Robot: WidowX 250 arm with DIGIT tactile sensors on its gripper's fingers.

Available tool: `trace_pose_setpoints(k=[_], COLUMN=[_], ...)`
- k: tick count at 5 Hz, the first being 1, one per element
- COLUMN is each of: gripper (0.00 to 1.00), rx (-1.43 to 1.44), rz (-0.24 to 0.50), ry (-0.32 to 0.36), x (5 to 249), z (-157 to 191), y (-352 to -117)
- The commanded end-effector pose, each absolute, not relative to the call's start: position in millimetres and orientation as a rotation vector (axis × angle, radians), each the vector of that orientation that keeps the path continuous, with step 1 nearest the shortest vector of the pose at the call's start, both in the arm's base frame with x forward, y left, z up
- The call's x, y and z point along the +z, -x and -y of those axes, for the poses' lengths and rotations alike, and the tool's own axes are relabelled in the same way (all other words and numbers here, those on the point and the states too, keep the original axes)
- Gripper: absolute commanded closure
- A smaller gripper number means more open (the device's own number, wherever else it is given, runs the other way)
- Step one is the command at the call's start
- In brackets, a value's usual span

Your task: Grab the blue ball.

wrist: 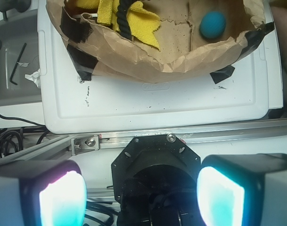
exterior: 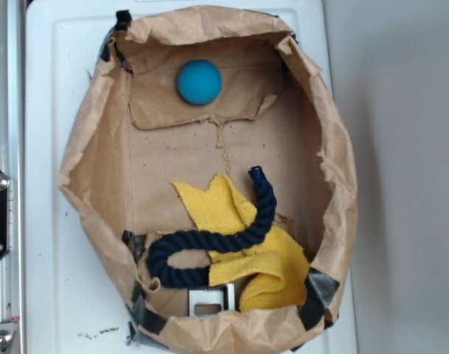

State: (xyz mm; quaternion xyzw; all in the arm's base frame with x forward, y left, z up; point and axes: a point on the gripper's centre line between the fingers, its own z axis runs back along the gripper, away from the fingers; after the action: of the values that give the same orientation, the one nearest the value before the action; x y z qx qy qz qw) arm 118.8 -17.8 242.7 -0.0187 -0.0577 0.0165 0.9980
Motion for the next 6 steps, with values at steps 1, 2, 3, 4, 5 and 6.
trace_pose_setpoints(k=[1, 2, 3, 4, 5, 6], gripper=[0.0, 0.0, 0.0, 0.0, 0.0, 0.0], rx=[0.033, 0.283, 0.396, 0.63, 0.876, 1.125], rz=[0.116, 0.165, 0.147, 0.252, 0.423, 0.482], ry=[0.037, 0.04, 0.023, 0.036, 0.105, 0.097], x=[243, 232, 215, 196, 177, 152], z=[18, 5, -10, -28, -43, -55], y=[-119, -169, -201, -225, -249, -259])
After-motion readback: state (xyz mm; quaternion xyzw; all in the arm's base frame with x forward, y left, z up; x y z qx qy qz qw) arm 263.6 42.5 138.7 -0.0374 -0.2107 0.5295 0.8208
